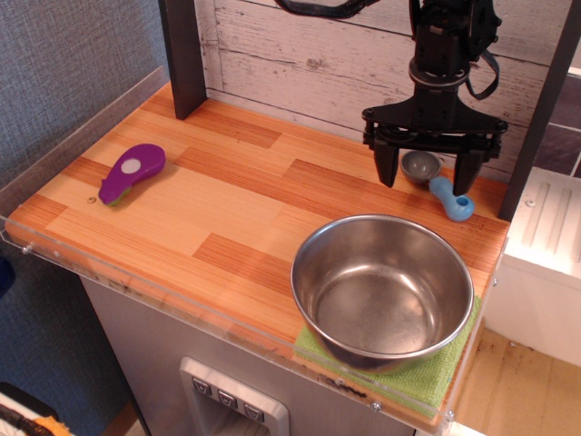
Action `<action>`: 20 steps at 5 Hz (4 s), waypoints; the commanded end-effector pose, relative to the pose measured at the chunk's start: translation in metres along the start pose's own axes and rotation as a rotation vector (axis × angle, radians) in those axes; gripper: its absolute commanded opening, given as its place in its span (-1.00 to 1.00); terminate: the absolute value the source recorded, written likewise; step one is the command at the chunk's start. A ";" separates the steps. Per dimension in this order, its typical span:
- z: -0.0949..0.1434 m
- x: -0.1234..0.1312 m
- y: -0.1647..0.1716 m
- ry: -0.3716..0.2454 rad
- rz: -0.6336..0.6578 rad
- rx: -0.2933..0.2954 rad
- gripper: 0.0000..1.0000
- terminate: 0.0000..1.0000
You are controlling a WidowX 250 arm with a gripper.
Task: Put the spoon behind the eggplant.
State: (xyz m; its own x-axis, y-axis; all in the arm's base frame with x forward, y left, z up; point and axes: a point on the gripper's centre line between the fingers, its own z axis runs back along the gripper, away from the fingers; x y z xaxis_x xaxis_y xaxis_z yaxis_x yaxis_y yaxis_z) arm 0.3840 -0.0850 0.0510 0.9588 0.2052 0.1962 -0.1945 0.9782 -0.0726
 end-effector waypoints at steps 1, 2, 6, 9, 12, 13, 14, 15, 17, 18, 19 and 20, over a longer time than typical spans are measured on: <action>0.011 0.008 -0.022 -0.050 -0.032 -0.039 1.00 -1.00; 0.001 0.006 -0.031 -0.039 -0.042 -0.025 1.00 -1.00; -0.031 0.011 -0.027 -0.007 0.010 0.012 1.00 -1.00; -0.028 0.012 -0.014 0.018 -0.038 0.035 -1.00 -1.00; 0.069 0.002 0.034 0.003 -0.159 -0.017 -1.00 -1.00; 0.078 -0.003 0.070 0.056 -0.221 -0.058 -1.00 -1.00; 0.075 -0.011 0.122 0.120 -0.324 -0.024 -1.00 -1.00; 0.066 -0.011 0.159 0.156 -0.368 0.007 -1.00 -1.00; 0.031 -0.010 0.200 0.223 -0.514 0.039 -1.00 -1.00; 0.014 -0.002 0.204 0.219 -0.595 0.030 -1.00 -1.00; -0.003 0.008 0.204 0.211 -0.685 -0.007 -1.00 -1.00; -0.007 0.021 0.201 0.190 -0.712 -0.005 -1.00 -1.00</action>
State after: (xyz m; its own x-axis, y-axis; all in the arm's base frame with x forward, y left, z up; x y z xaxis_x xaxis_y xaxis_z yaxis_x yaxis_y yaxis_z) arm 0.3491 0.1123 0.0167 0.8729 -0.4878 -0.0039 0.4876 0.8727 -0.0255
